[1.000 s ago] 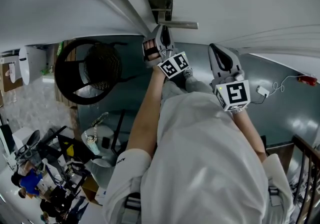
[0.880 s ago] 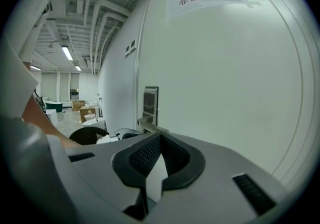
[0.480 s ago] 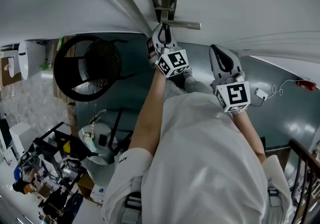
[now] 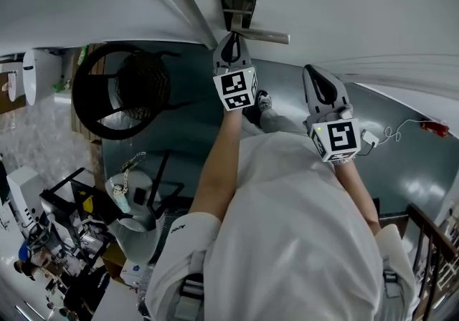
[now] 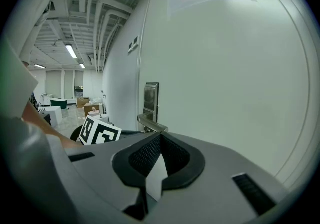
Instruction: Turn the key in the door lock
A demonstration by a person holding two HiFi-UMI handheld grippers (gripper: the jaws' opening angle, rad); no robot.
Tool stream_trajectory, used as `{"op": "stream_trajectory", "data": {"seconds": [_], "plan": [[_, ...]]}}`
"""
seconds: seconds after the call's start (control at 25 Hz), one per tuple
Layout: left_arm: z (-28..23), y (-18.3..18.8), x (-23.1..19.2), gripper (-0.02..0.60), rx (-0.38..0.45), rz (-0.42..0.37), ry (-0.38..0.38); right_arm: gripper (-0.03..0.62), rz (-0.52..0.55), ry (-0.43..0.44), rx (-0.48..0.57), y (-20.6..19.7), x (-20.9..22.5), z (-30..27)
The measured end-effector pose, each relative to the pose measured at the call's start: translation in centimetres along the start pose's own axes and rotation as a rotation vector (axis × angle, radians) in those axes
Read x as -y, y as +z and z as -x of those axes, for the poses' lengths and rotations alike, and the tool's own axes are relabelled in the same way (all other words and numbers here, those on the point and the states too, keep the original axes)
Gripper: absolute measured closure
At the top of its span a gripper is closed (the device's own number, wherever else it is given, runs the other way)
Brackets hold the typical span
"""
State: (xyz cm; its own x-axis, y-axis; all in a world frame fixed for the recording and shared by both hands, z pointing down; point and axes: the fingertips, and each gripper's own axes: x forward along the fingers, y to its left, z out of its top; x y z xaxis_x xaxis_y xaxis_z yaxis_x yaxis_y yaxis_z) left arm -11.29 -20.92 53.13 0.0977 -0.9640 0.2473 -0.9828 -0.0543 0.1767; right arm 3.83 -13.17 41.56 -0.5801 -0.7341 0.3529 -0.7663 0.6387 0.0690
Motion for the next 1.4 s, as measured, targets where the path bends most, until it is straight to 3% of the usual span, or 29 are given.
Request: {"op": "stream_trajectory", "data": {"seconds": [0.16, 0.24, 0.64, 1.04, 1.24, 1.32, 1.4], "plan": [[0.0, -0.1, 0.0, 0.555, 0.005, 0.115, -0.055, 0.602, -0.001, 0.017, -0.003, 0.0, 0.1, -0.3], [-0.1, -0.1, -0.1, 0.555, 0.017, 0.227, -0.091, 0.602, 0.003, 0.033, -0.001, 0.0, -0.1, -0.5], [-0.2, -0.6, -0.6, 0.555, 0.081, 0.992, -0.338, 0.602, 0.014, 0.094, 0.005, 0.0, -0.6, -1.9], [-0.5, -0.3, -0.8, 0.552, 0.197, 1.671, -0.585, 0.602, 0.021, 0.131, 0.007, 0.2, -0.9, -2.9], [-0.6, -0.8, -0.9, 0.552, 0.198, 1.897, -0.666, 0.602, 0.02, 0.135, 0.007, 0.1, -0.9, -3.2], [-0.7, -0.7, -0.8, 0.552, 0.184, 1.927, -0.683, 0.602, 0.02, 0.136, 0.01, 0.2, -0.9, -3.4], [-0.6, -0.7, -0.8, 0.552, 0.168, 1.882, -0.669, 0.602, 0.02, 0.139, 0.012, 0.3, -1.0, -3.5]]}}
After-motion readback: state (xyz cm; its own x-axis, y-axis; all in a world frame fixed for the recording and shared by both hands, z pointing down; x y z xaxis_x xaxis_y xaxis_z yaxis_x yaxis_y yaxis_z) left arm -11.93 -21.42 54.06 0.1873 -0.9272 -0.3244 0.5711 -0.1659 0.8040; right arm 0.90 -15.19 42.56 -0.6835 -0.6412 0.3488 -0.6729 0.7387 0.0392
